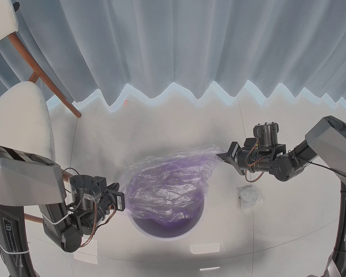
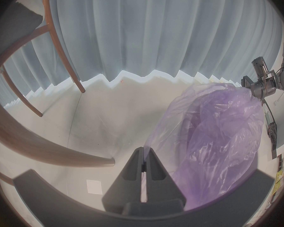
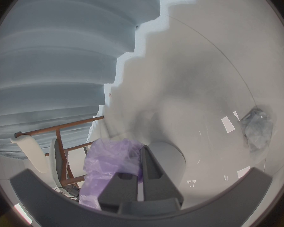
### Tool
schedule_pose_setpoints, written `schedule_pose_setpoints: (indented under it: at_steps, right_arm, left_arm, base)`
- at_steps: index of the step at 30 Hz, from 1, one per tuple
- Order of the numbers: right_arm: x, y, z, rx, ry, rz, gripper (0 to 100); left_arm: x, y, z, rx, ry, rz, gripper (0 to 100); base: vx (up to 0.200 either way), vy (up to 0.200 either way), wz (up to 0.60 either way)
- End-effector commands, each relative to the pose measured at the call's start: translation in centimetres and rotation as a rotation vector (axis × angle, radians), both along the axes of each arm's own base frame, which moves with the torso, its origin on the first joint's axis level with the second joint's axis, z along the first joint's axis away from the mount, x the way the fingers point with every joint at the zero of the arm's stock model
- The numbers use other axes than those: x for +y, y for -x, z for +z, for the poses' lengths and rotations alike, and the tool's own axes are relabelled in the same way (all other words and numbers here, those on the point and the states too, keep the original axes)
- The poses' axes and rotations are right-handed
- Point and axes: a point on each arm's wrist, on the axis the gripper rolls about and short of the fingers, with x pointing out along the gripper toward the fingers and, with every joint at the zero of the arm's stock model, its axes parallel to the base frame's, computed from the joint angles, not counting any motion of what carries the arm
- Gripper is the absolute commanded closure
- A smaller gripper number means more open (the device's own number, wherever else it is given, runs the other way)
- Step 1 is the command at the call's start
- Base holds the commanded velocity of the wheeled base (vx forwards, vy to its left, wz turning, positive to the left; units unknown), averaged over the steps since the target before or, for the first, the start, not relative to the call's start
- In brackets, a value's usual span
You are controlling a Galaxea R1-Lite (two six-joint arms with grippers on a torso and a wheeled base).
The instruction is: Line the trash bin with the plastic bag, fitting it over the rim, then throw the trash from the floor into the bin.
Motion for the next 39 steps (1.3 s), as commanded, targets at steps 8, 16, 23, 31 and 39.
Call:
schedule_pose_setpoints:
  at_steps: [8,16,23,31,39]
  right_arm:
    - [-0.7,3.3,1.5,-0.055,-0.026,0.006,100]
    - [-1.8,6.7,0.1,-0.020,0.022,0.023,100]
    - [-1.4,7.5,1.6,-0.211,-0.019,0.050,100]
    - [-1.1,10.4,3.4,-0.284,-0.076,0.089,100]
    - [-2.2,13.3,4.6,-0.234,-0.181,0.222,100]
  left_arm:
    - [-0.2,-0.1,0.3,-0.045,0.020,-0.006,100]
    - [-0.2,0.0,0.6,-0.052,0.017,-0.009,100]
    - [-0.4,0.2,2.9,-0.128,0.050,-0.019,100]
    - [-1.9,3.6,5.1,-0.137,0.102,-0.187,100]
    - [-1.7,4.0,5.1,-0.128,0.111,-0.227,100]
  base:
    - [0.000,0.000,0.00]
    - [0.000,0.000,0.00]
    - [0.000,0.000,0.00]
    - [0.000,0.000,0.00]
    - [0.000,0.000,0.00]
